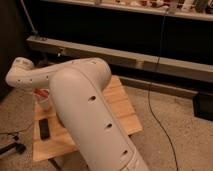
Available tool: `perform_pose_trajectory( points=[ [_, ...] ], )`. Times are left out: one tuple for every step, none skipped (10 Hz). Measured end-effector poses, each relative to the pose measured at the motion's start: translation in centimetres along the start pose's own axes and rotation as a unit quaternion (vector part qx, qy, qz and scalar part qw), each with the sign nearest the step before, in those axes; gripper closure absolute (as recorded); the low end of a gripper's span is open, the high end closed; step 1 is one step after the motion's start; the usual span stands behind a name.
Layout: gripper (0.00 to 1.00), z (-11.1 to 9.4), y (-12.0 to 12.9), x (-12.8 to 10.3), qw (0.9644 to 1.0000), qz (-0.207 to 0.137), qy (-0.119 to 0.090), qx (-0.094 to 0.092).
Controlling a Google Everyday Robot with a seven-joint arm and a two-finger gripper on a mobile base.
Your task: Place the pepper in the ceramic cup
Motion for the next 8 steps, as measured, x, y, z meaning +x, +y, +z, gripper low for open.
perform_pose_trajectory(
  points=[
    [0.35,-0.5,0.4,-0.1,1.0000,0.004,-0.005,-0.006],
    [0.31,-0.8,0.7,-0.1,0.9999,0.004,-0.007,-0.009],
    [0.24,-1.1,1.2,-0.2,0.9998,0.004,-0.009,-0.015],
    [0.21,-1.2,1.6,-0.3,0.9998,-0.001,-0.008,-0.020],
    [0.20,-1.4,1.9,-0.2,0.9996,-0.007,-0.004,-0.026],
    [0.20,-1.5,2.0,-0.1,0.9996,-0.011,-0.001,-0.028],
    [0.20,-1.7,2.0,0.0,0.9995,-0.015,0.003,-0.029],
    [0.20,-1.8,2.1,0.0,0.9994,-0.020,0.007,-0.029]
  ],
)
